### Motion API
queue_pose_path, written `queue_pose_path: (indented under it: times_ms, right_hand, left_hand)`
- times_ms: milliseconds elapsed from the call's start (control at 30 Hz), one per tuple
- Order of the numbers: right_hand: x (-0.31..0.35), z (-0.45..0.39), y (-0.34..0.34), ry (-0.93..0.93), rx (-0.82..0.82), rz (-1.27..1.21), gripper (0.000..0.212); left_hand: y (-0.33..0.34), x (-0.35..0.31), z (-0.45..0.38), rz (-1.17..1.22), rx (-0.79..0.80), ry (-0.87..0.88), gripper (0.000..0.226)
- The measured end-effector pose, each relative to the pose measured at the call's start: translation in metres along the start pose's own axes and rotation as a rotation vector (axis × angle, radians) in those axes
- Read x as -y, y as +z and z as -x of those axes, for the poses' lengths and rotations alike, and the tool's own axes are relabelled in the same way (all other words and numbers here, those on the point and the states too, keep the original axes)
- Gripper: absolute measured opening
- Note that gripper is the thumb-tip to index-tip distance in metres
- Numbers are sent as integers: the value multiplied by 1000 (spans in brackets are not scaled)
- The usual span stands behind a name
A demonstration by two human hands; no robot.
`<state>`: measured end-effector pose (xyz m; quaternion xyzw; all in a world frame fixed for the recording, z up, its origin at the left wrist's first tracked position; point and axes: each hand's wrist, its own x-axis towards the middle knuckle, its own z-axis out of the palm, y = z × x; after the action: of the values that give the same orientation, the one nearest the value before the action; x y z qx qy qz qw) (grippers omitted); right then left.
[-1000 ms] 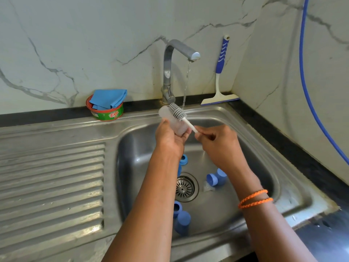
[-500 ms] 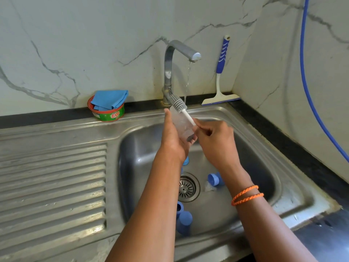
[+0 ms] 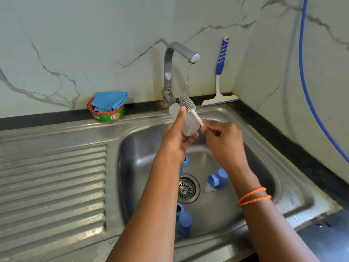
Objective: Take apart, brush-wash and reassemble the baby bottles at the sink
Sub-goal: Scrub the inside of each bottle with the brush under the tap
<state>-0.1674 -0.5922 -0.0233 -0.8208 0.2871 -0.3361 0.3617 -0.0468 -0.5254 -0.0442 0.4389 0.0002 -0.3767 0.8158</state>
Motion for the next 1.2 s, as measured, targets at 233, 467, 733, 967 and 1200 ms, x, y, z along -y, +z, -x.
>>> queue_pose_path:
  times_ms: [233, 467, 733, 967, 1200]
  right_hand:
    - [-5, 4, -12, 37, 129, 46, 17]
    - [-2, 11, -12, 18, 129, 4, 21]
    - [2, 6, 17, -13, -111, 83, 21]
    - [0, 9, 5, -54, -33, 38, 31]
    - [2, 15, 2, 20, 106, -27, 20]
  left_hand:
    - [-5, -6, -6, 226, -86, 21, 44]
    - [-2, 0, -10, 147, -111, -50, 49]
    - [6, 14, -14, -193, 43, 56, 66]
    - [8, 5, -7, -48, -65, 117, 35]
    - [9, 1, -4, 155, -178, 129, 46]
